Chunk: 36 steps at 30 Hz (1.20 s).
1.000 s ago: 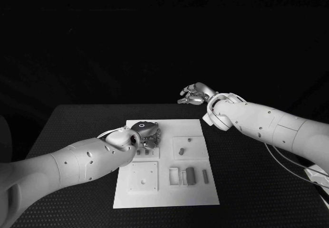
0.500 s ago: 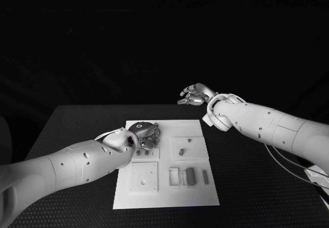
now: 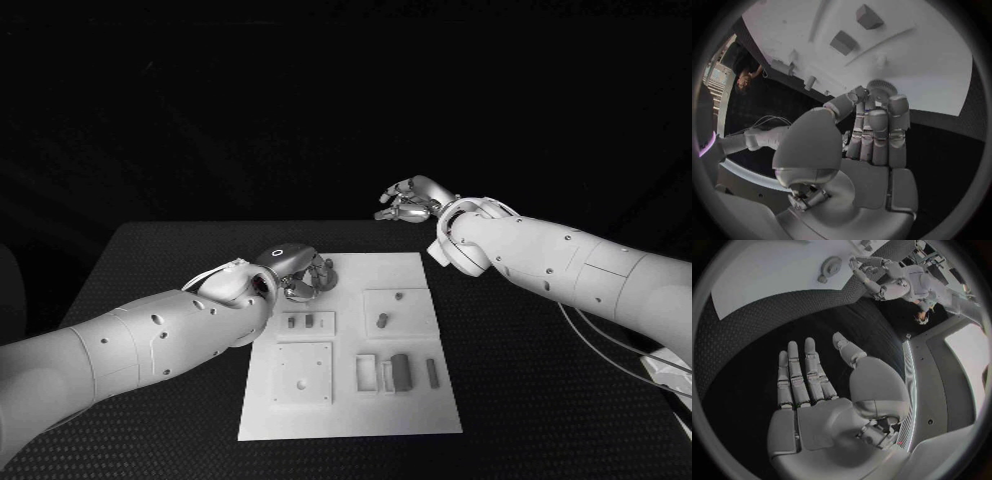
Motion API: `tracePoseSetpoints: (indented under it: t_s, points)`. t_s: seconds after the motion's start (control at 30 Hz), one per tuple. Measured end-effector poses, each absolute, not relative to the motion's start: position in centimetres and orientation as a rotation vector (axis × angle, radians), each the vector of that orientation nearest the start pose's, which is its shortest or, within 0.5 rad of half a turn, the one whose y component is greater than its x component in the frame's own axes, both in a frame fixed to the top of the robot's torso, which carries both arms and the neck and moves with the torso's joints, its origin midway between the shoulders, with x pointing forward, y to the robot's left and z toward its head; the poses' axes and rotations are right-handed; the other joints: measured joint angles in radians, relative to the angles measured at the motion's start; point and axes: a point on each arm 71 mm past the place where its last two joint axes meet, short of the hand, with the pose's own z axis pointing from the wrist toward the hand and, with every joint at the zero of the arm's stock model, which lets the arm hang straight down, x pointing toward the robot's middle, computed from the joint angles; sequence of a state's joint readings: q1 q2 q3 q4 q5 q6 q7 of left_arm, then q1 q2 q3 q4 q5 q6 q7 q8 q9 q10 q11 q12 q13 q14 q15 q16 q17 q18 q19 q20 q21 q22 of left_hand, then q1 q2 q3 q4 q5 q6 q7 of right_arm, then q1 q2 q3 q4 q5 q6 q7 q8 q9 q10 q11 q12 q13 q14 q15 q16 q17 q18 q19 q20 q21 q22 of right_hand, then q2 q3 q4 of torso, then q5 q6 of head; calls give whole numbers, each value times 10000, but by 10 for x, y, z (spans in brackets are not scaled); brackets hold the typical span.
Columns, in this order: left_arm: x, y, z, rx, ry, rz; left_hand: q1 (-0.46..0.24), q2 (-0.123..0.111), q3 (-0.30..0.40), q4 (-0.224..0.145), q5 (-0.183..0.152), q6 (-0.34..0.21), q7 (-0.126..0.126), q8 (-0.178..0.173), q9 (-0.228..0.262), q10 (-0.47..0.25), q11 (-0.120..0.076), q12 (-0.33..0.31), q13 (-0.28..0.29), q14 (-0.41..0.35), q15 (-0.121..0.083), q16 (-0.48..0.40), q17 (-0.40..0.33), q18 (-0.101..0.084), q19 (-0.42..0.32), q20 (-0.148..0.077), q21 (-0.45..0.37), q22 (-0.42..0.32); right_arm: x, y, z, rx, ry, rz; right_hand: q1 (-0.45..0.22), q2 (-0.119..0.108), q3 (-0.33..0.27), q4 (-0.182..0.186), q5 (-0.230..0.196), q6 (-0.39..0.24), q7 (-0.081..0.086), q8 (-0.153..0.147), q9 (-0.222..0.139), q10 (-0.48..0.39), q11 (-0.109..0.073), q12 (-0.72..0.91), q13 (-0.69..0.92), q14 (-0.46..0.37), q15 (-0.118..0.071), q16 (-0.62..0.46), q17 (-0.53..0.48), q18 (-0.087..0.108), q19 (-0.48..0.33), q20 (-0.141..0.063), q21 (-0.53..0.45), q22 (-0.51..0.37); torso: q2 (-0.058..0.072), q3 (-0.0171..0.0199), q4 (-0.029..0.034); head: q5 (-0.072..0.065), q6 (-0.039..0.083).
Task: Assemble the parts on the task board
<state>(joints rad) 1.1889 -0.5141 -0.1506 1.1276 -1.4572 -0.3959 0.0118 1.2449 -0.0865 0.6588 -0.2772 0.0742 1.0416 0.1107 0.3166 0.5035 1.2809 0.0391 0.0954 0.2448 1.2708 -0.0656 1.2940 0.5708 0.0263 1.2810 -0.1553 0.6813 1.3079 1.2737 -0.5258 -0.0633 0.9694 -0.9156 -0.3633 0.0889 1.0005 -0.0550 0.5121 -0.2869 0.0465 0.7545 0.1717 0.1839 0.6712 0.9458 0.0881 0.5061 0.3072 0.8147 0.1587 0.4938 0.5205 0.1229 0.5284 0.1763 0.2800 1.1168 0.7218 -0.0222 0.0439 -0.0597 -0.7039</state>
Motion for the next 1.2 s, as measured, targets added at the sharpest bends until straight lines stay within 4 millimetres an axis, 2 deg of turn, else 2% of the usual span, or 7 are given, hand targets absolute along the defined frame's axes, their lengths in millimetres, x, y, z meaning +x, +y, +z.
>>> tracePoseSetpoints:
  t_s: [0.23,0.57,1.2]
  points:
    - [533,154,-231,2299,16593,-6363,1,-1,-1,0,-17,-1,0,-1,-3,1,-1,-36,0,13,14,0,-11,-1,1,1,0,-1,587,-206,-176,3356,15798,7794,0,0,0,0,0,-7,7,0,0,0,0,0,-3,0,0,-40,0,0,0,0,-14,9,-6,-7,15,28,-1]
    - [533,177,-235,2030,17233,-6042,3,-1,-3,-1,-20,-2,-1,-1,-6,1,-2,-34,0,12,16,0,-21,-26,2,3,0,-3,587,-208,-176,3371,15800,7763,0,0,0,0,0,-17,17,0,-9,0,0,0,-11,0,0,-40,0,0,0,0,-14,8,4,-13,13,38,-39]
    - [531,178,-251,1758,17730,-6088,-14,65,17,21,-1,-3,-2,-2,-19,1,-1,-34,0,9,21,0,-42,-30,17,22,0,-5,587,-207,-176,3364,15811,7776,0,0,0,0,0,2,-1,0,-7,-1,0,0,-33,0,-1,-40,0,1,0,-1,-14,15,6,-13,-19,60,-63]
